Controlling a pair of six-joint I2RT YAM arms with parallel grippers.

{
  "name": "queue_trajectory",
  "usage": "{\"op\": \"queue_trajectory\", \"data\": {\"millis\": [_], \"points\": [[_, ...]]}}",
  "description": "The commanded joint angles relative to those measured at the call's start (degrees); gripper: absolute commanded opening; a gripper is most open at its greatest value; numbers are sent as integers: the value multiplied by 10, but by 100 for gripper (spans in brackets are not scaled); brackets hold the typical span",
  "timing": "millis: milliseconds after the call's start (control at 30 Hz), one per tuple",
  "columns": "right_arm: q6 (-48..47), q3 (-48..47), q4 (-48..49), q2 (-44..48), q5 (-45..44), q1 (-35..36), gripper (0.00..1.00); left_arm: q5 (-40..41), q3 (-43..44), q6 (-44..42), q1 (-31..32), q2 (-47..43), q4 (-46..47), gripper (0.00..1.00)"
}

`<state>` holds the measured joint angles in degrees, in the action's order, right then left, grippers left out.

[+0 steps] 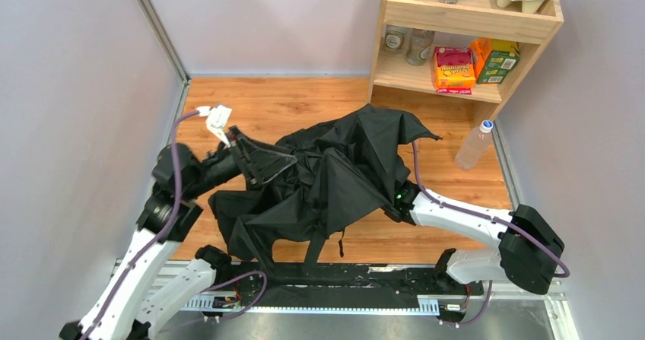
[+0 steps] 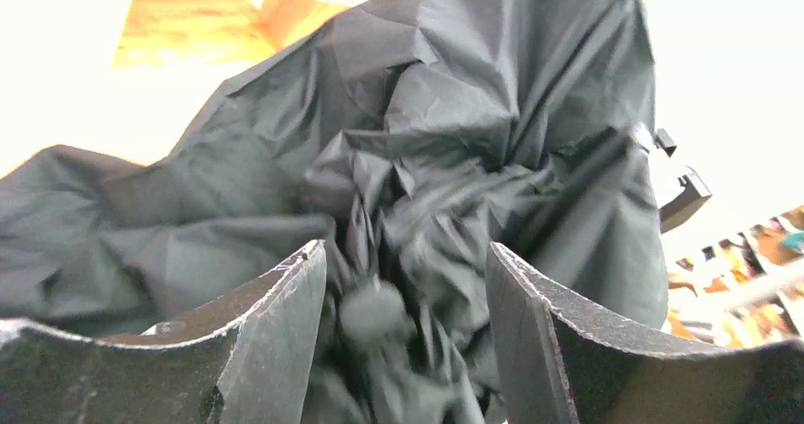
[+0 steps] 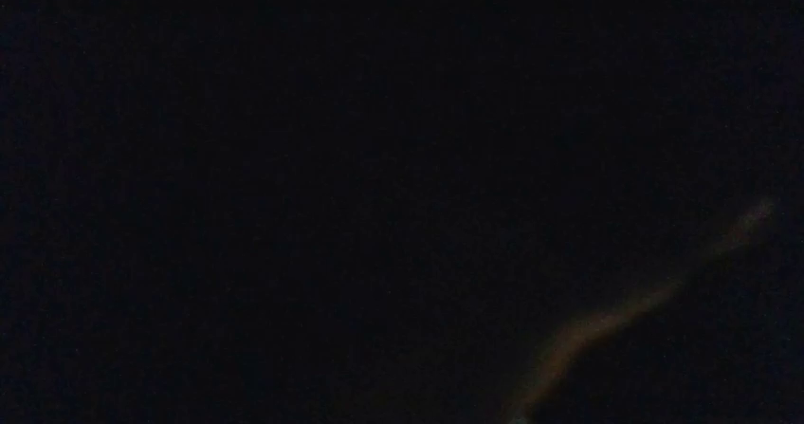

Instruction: Put away the umbrella

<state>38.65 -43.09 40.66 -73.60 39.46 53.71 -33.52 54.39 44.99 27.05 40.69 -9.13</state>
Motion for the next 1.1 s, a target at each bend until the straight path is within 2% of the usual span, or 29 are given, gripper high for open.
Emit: {"op": "queue_trajectory", "data": {"millis": [0,100,167,200,367,567,667,733,833,867,900,933,967,1000,1067], "points": [[-13,3,104,25,-40,-7,0,123,27,-71,3,-96,-140,70],[-22,-8,91,24,-35,-6,0,194,9,-53,4,-163,-172,70],[-17,-9,102,21,-23,-6,0,182,-23,-29,3,-188,-143,71],[-17,-11,100,20,-23,-6,0,167,-47,-23,2,-191,-99,71],[-10,-22,100,7,-4,-7,0,59,-48,-1,3,-116,-9,72],[-4,-28,112,-8,7,-1,0,32,-90,62,3,-76,147,72],[-4,-31,113,-11,6,1,0,6,-84,76,4,-32,155,72],[-6,-32,109,-10,2,0,0,-15,-88,88,4,-16,175,57],[-17,-36,83,-9,-9,1,0,-14,-99,88,4,-20,195,28],[-18,-34,83,-8,-11,0,0,-15,-100,88,3,-21,202,24],[-17,-31,85,-7,-14,0,0,-18,-102,89,4,-19,205,12],[-16,-28,81,-5,-24,1,0,-26,-103,90,4,-18,212,4],[-16,-27,67,-3,-35,0,7,-28,-102,85,4,-17,213,0],[-19,-27,44,0,-46,0,29,-21,-98,81,3,-19,199,0],[-29,-14,-15,19,-84,1,54,1,-87,58,3,-29,171,0]]}}
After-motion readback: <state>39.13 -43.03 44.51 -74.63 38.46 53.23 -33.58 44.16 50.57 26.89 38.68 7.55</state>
